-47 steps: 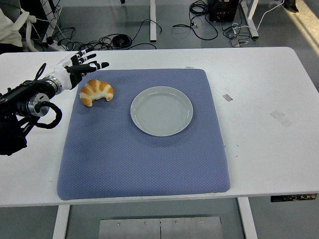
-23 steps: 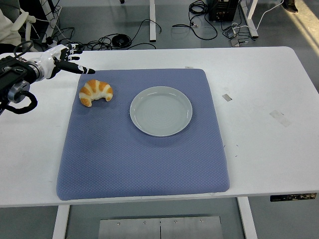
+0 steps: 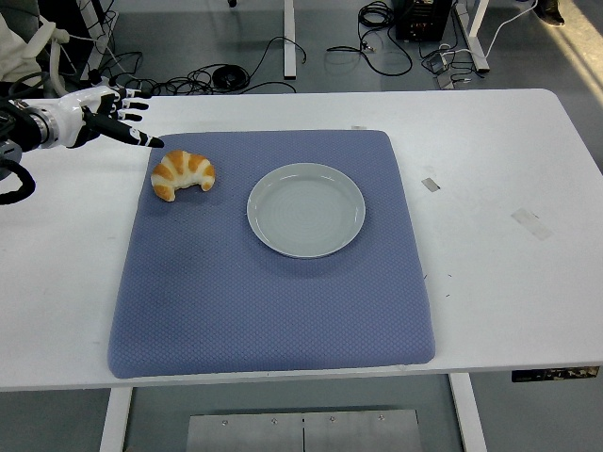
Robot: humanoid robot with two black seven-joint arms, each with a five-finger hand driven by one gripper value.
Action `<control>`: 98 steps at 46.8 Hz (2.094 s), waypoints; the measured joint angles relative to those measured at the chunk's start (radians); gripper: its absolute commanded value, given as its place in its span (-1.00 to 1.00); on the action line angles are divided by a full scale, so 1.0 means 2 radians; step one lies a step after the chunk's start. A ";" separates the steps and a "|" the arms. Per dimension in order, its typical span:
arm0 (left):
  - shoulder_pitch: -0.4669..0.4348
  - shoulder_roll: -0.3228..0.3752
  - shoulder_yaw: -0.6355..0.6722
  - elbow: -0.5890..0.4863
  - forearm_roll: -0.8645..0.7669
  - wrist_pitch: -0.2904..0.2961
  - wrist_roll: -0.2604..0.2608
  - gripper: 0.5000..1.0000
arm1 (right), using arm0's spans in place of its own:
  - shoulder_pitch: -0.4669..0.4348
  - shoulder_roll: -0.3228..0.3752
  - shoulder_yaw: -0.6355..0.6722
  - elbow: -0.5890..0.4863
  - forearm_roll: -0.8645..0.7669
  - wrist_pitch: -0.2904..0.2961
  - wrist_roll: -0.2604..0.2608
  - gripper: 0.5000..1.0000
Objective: Place the bread on the plate
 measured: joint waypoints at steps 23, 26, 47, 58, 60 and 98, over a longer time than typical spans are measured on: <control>-0.010 -0.005 0.042 -0.028 0.020 0.011 0.012 0.66 | 0.000 0.000 0.000 0.000 0.000 0.000 0.000 1.00; -0.010 -0.005 0.043 -0.028 0.021 0.011 0.012 0.49 | 0.000 0.000 0.000 0.000 0.000 0.000 0.000 1.00; -0.009 -0.006 0.063 -0.027 0.020 0.021 0.009 -0.20 | 0.000 0.000 0.000 0.000 0.000 0.000 0.000 1.00; -0.009 -0.006 0.063 -0.024 0.020 0.029 0.008 -0.91 | 0.000 0.000 0.000 0.000 0.000 0.000 0.000 1.00; -0.009 -0.006 0.063 -0.023 0.020 0.031 0.008 -0.93 | 0.000 0.000 0.000 0.000 0.000 0.000 0.000 1.00; -0.043 -0.070 0.015 -0.024 0.029 0.051 0.007 -0.94 | 0.000 0.000 0.000 0.000 0.000 0.000 0.000 1.00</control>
